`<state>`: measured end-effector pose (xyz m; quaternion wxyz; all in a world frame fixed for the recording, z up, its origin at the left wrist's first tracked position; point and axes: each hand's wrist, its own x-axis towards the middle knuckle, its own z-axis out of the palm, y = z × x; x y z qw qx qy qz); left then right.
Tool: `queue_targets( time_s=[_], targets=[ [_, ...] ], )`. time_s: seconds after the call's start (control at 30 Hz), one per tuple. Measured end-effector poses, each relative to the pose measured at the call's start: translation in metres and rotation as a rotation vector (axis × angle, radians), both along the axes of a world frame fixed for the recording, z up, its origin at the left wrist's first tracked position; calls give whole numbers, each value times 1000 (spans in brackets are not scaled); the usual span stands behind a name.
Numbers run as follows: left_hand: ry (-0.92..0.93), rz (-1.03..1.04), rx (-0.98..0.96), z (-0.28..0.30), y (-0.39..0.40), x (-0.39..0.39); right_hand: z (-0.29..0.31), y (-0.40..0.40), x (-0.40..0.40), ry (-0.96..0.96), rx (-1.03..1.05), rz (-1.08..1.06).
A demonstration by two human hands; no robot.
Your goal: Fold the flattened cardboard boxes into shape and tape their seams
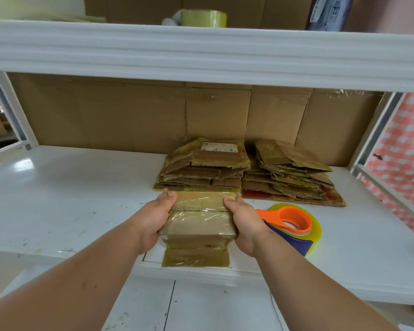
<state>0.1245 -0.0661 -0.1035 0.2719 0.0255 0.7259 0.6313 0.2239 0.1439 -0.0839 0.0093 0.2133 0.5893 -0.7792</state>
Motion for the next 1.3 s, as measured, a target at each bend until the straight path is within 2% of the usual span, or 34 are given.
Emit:
queue_targets(
  time_s=[0.1, 0.17, 0.23, 0.33, 0.43, 0.5, 0.57, 0.67, 0.8, 0.97, 1.07, 1.2, 1.3],
  targets=[
    [23, 5, -40, -14, -6, -12, -1, 0, 3, -69, 166, 62],
    [7, 11, -74, -21, -3, -20, -13, 6, 2, -87, 202, 81],
    [5, 33, -128, -4, 0, -7, -17, 11, 1, -104, 219, 103],
    [65, 36, -272, 31, 8, 22, 10, 3, 12, -111, 314, 151],
    [112, 78, -392, 42, 11, 31, 20, 4, 13, -112, 418, 132],
    [99, 104, -330, 50, 9, 35, 19, 6, 10, -93, 503, 100],
    [90, 141, -183, 56, 4, 33, 21, 6, 7, -82, 586, 76],
    [175, 152, -38, 61, -2, 22, 29, 1, 4, -66, 674, 24],
    [260, 99, -41, 61, -3, 1, 38, -5, 3, -62, 781, 24],
    [327, 88, 2, 75, 13, -18, 50, 1, 13, 66, 909, 41],
    [363, 23, -44, 86, 30, -24, 61, -1, 18, 118, 1035, 92],
    [413, -105, -233, 68, 39, -16, 58, -5, 22, 58, 1244, 244],
    [402, -204, -257, 53, 41, -3, 47, 1, 26, -46, 1143, 341]
  ],
)
